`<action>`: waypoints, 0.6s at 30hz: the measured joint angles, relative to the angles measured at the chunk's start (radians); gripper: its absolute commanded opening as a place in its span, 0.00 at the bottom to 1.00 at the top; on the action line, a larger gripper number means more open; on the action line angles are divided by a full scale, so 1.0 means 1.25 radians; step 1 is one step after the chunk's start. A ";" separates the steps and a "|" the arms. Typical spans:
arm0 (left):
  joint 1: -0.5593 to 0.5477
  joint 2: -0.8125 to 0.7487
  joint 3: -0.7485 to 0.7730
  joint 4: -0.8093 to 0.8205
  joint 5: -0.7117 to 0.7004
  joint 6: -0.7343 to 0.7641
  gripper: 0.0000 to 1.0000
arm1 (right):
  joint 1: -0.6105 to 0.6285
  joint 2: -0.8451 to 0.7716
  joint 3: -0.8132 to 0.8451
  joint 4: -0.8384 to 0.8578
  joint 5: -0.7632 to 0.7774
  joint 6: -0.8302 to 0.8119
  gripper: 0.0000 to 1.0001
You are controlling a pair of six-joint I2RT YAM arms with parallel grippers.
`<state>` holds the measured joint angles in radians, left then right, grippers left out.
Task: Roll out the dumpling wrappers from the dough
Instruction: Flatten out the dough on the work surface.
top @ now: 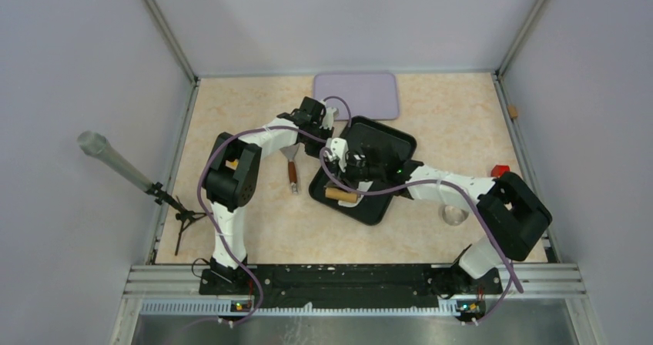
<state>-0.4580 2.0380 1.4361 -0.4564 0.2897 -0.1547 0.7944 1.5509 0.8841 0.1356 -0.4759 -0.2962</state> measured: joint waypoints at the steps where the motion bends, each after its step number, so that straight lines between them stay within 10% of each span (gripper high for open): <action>1: 0.000 0.000 0.000 0.000 0.000 0.000 0.00 | 0.004 -0.001 0.000 -0.004 -0.005 -0.002 0.00; 18: 0.000 0.000 0.000 0.000 0.001 0.000 0.00 | -0.064 0.013 0.044 -0.061 -0.003 0.097 0.00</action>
<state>-0.4580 2.0377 1.4361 -0.4564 0.2905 -0.1543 0.7143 1.5665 0.9386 0.0597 -0.4797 -0.1745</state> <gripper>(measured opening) 0.033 0.317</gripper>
